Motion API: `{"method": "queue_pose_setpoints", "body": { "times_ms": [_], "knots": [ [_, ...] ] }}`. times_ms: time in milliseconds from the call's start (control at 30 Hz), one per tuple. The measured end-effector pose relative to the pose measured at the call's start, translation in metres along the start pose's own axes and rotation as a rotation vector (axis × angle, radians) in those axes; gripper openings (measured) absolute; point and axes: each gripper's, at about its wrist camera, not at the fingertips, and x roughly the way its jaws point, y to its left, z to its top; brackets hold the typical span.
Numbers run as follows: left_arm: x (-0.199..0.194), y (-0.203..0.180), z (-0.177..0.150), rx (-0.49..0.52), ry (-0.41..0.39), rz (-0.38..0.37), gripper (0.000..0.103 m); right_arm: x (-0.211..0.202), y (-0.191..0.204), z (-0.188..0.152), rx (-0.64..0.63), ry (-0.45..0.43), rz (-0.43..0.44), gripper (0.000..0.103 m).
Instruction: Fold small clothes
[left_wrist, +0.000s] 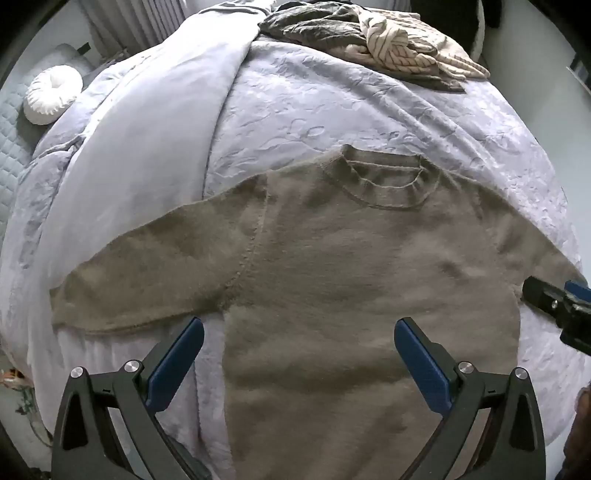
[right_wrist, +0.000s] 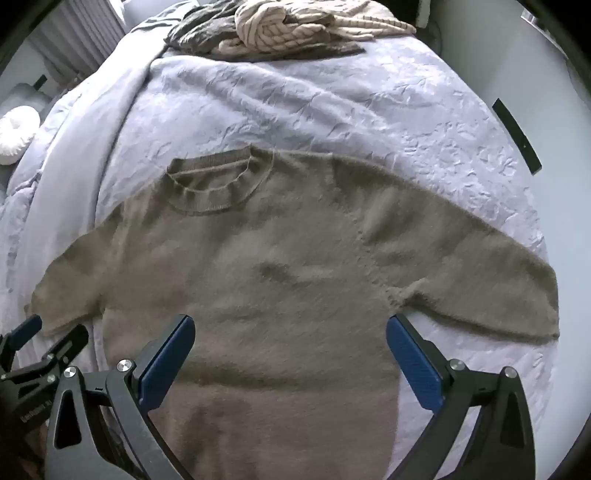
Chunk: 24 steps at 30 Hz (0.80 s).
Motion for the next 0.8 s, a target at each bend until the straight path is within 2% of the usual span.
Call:
{"method": "queue_pose_setpoints", "body": {
  "times_ms": [400,800],
  "knots": [
    [0.016,0.022,-0.002,-0.059,-0.004,-0.001,0.103,0.01,0.026,-0.003,-0.043,0.018,0.033,0.103],
    [0.018,0.03,-0.01,-0.078,0.007,0.004,0.103,0.005,0.028,-0.004,-0.047,0.024,0.037,0.103]
  ]
}}
